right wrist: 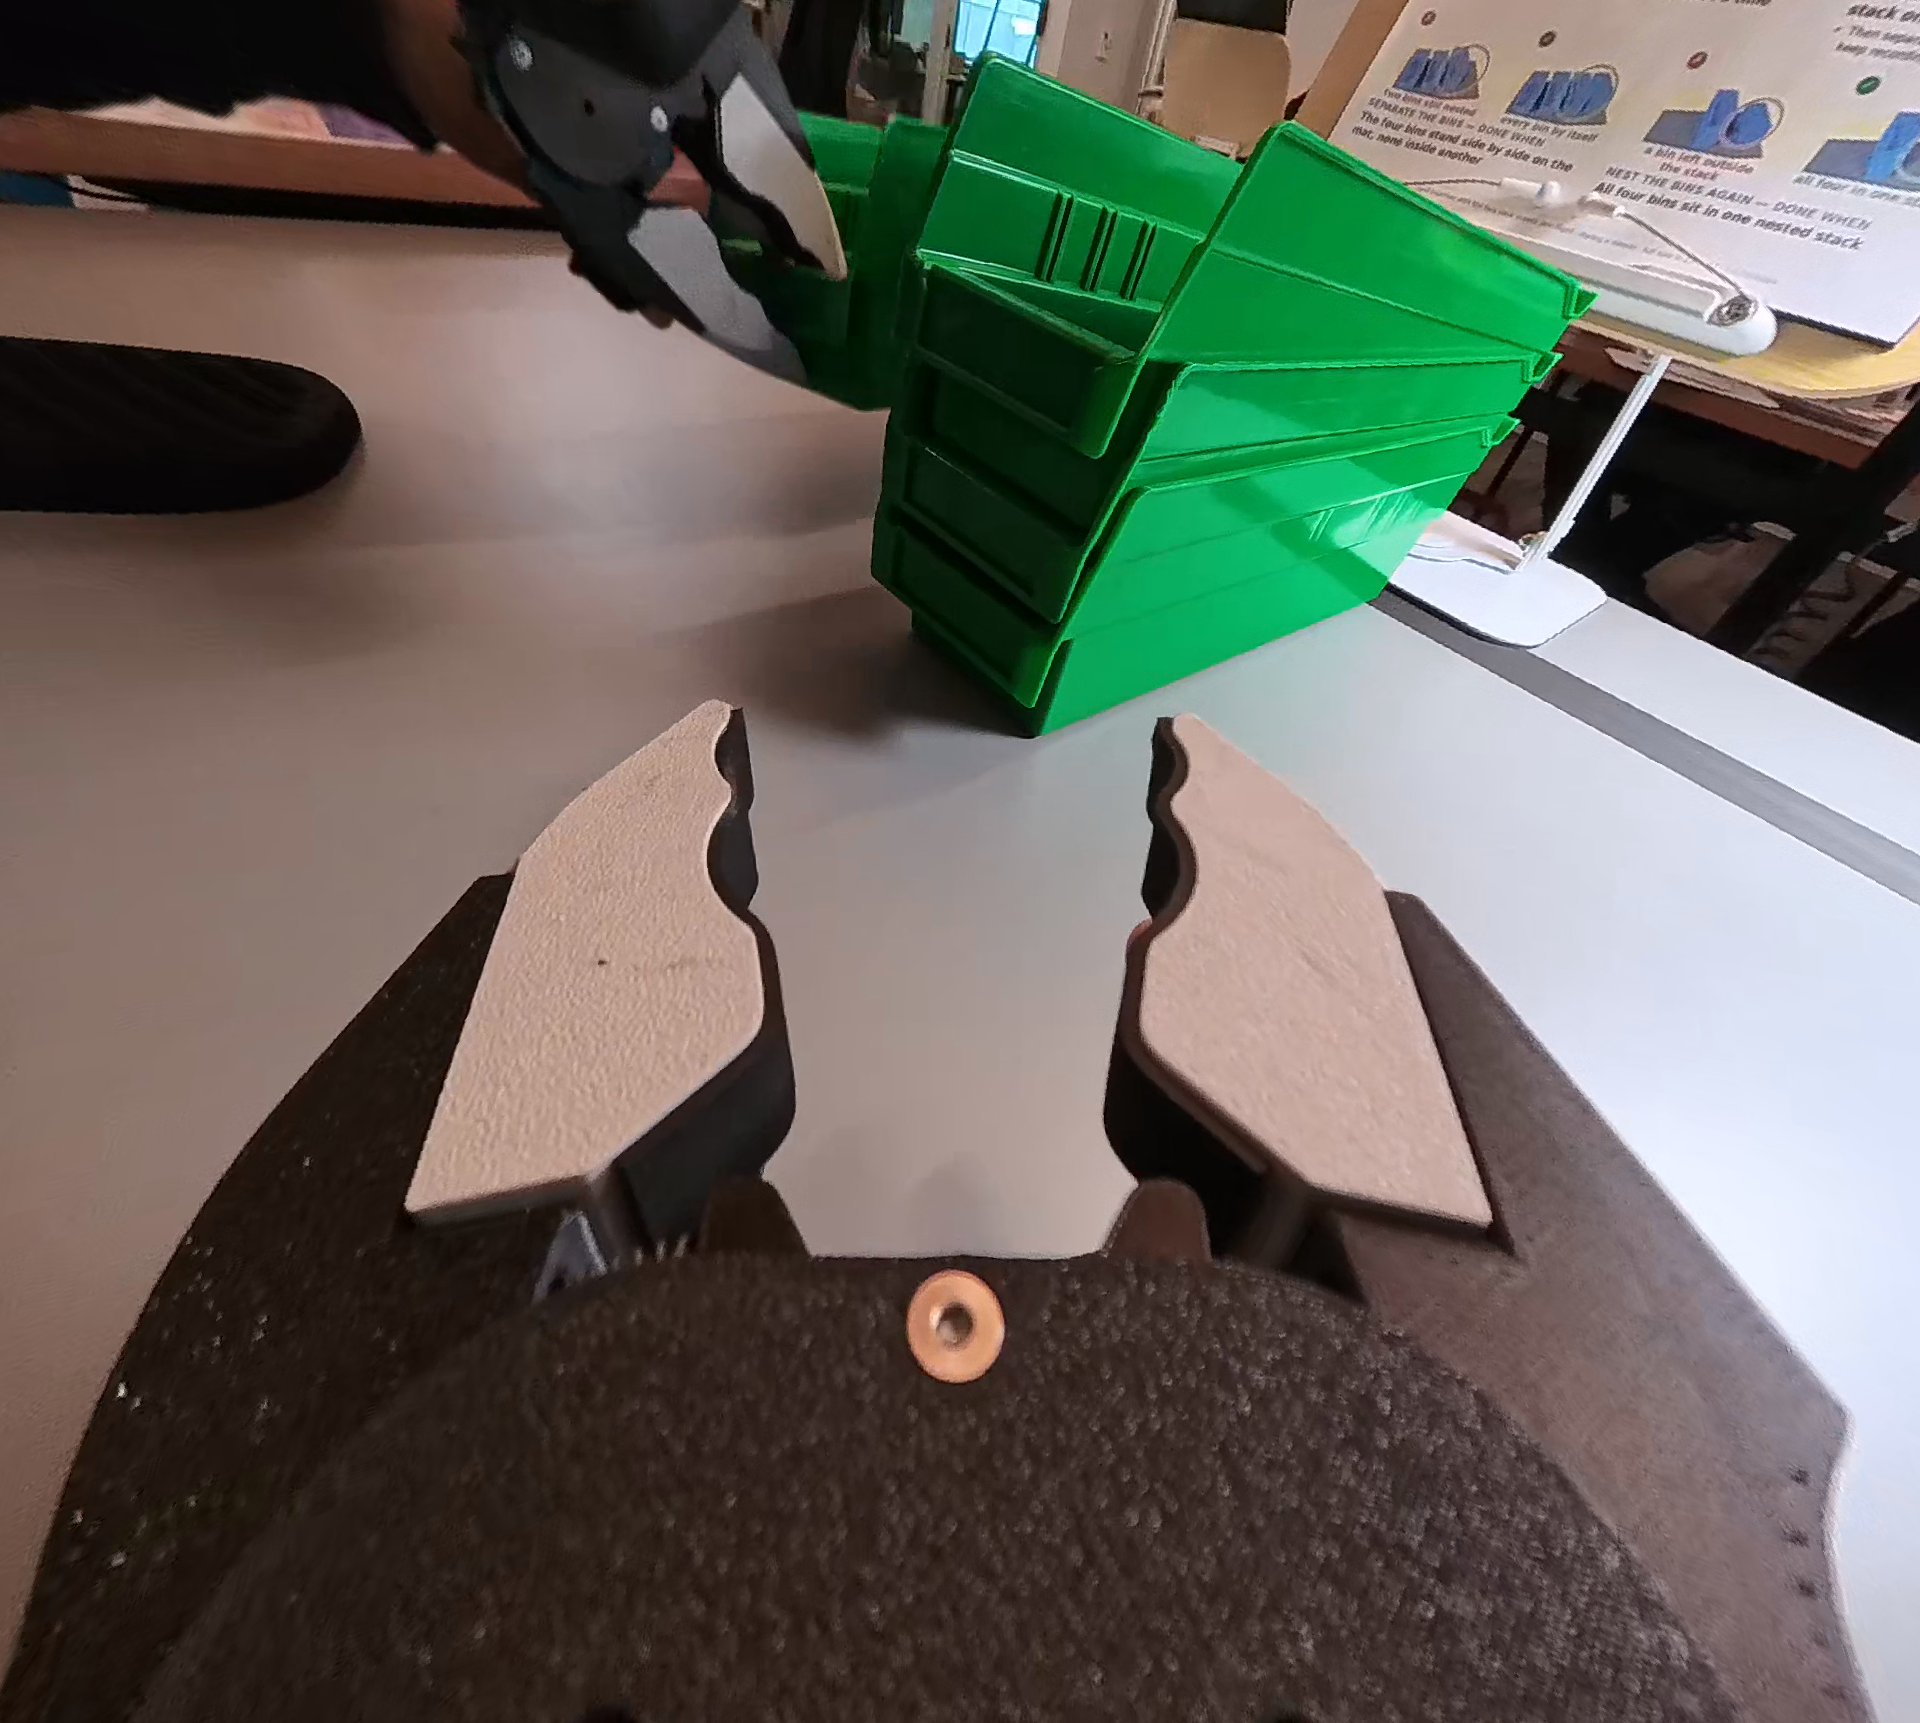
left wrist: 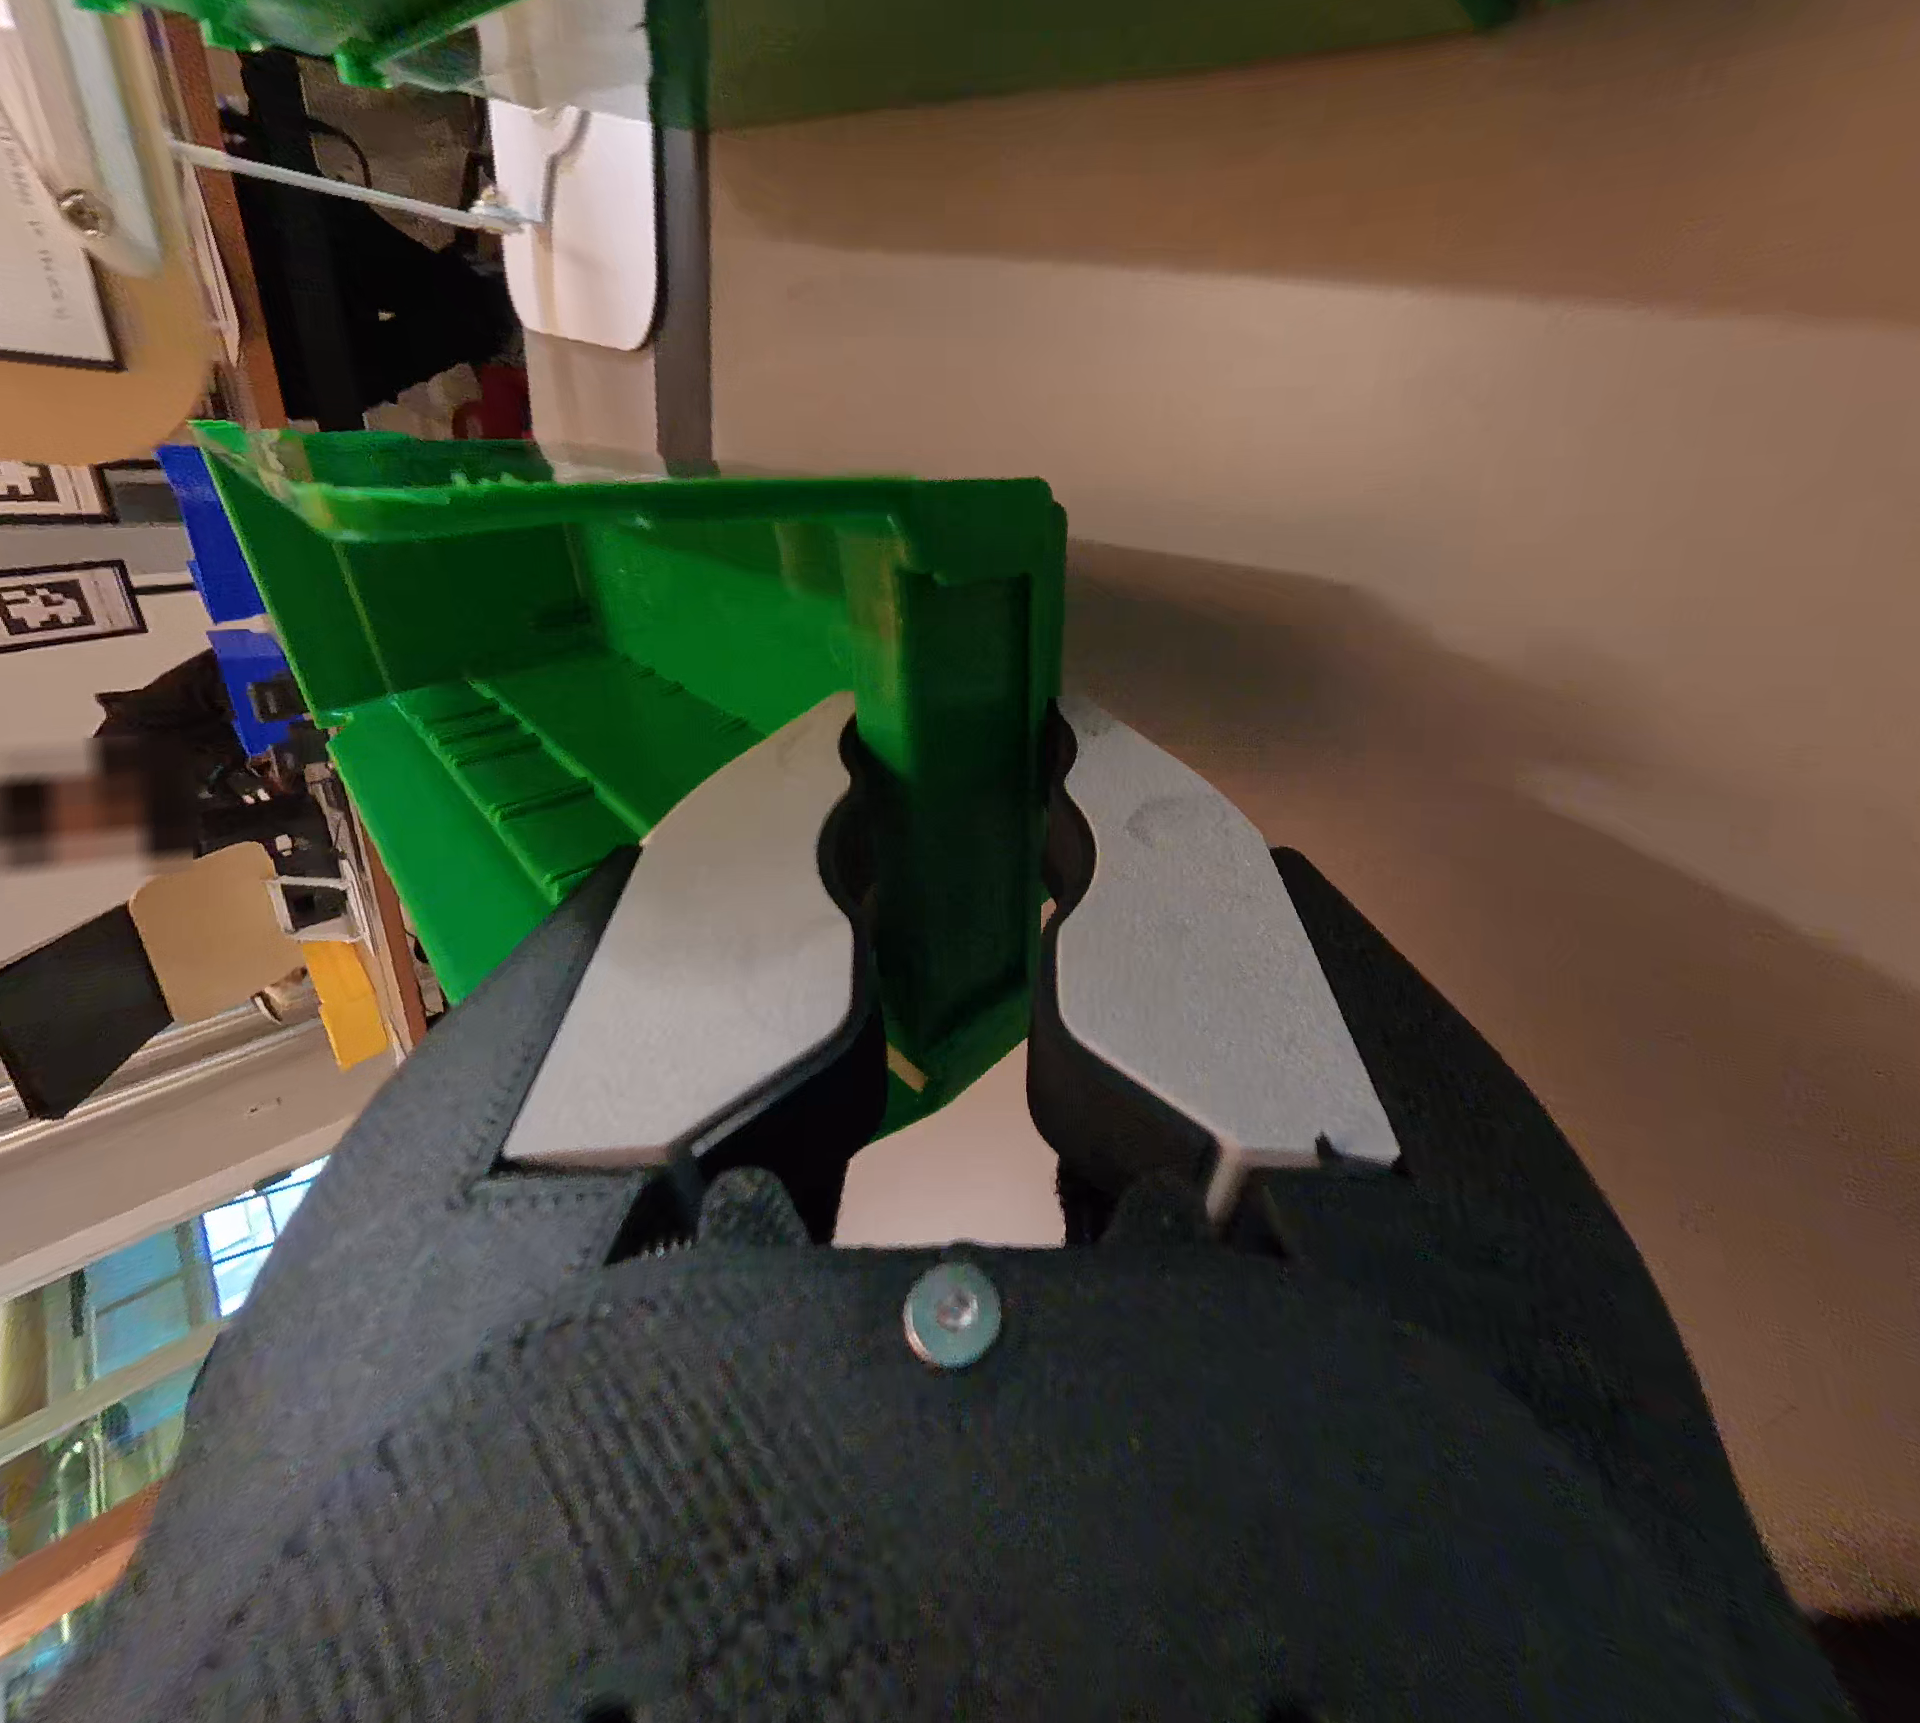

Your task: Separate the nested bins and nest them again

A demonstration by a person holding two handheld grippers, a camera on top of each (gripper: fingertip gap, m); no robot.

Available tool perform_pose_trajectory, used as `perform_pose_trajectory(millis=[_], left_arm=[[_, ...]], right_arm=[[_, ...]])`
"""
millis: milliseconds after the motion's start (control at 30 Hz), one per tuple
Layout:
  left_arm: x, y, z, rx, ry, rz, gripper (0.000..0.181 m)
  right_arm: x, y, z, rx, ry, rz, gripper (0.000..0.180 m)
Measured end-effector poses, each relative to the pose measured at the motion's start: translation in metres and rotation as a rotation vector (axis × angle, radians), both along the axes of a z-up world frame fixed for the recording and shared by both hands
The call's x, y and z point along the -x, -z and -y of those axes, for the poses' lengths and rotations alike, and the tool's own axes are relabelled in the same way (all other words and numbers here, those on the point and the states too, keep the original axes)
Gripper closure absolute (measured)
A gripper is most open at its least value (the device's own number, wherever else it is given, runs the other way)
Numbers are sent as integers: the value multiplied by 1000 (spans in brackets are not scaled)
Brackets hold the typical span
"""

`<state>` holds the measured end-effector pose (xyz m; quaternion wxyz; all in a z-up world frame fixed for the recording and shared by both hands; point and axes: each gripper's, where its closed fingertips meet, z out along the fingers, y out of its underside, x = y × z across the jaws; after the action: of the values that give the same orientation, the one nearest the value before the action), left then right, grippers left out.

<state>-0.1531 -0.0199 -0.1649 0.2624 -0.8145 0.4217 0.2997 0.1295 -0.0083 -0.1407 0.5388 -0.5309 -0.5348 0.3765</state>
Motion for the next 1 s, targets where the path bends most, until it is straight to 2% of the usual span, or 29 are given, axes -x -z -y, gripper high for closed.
perform_pose_trajectory(millis=[333, 700, 867, 1000], left_arm=[[0, 53, 0, 3, 61, -71, 151], [-7, 54, -10, -9, 67, -52, 150], [-30, 36, -9, -7, 87, 89, 136], [-63, -14, -7, -105, 130, 267, 134]], right_arm=[[1, 2, 2, -6, -7, 14, 106], [1, 3, 1, -11, -1, 14, 106], [1, 2, 0, -2, 1, 6, 106], [1, 2, 0, -3, 3, 7, 105]])
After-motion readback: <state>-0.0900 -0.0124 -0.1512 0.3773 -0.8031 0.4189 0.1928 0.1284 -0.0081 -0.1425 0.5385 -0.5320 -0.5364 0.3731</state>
